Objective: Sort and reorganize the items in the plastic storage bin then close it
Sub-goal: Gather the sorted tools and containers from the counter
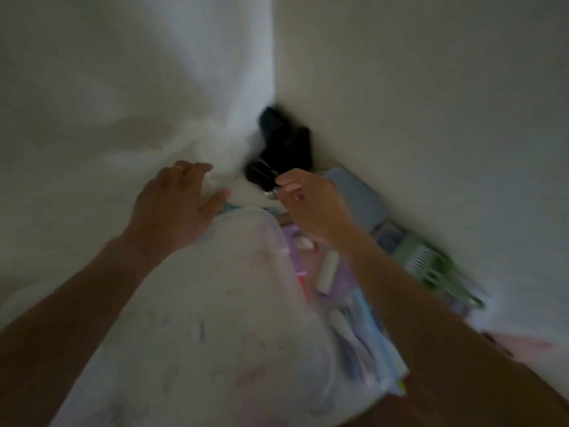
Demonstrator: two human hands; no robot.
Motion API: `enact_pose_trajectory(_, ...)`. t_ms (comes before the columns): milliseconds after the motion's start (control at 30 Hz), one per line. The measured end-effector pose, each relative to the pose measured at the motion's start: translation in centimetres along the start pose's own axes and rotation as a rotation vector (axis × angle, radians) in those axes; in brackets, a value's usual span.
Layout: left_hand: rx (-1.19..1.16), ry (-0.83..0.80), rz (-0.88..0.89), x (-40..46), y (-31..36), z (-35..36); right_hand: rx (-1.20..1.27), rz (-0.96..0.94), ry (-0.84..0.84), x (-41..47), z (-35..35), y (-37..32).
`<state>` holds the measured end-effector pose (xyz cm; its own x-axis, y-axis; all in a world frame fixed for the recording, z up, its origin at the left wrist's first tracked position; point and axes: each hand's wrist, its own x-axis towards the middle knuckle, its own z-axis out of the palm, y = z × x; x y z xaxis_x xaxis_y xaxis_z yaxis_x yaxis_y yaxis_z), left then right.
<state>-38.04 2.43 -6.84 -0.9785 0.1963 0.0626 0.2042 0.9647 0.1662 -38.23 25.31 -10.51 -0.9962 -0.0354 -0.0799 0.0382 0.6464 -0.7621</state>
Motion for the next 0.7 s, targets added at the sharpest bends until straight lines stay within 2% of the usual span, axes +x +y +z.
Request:
enact_pose_trajectory(100,-0.031,0.140,0.171,-2.4,8.1,-0.7,-0.068,0.014,0.118,-8.7,-4.6,1.8)
enact_pose_trajectory(133,-0.049,0.136,0.231,-3.5,10.7,-0.4,-0.097,0.046,0.144,-11.8,-5.7,3.0)
enact_pose_trajectory(233,0.018,-0.130,0.349,-5.8,17.4,1.4,-0.108,0.227,0.186,-19.6,-8.6,6.9)
enact_pose_trajectory(367,-0.168,-0.296,0.234,-6.9,22.9,4.5,-0.114,0.407,0.263,-24.5,-10.9,12.5)
enact_pose_trajectory(467,-0.158,-0.456,0.153,-6.1,25.5,7.0,-0.188,0.467,0.385,-23.8,-11.9,16.3)
enact_pose_trajectory(533,-0.126,-0.519,0.091,-5.3,26.6,9.3,-0.230,0.447,0.394,-22.4,-12.0,18.5)
enact_pose_trajectory(600,-0.111,-0.516,0.044,-4.5,27.4,11.6,-0.267,0.424,0.346,-20.9,-11.4,20.5)
enact_pose_trajectory(700,-0.079,-0.411,0.063,-3.3,27.8,14.6,-0.351,0.338,0.275,-19.5,-10.1,23.4)
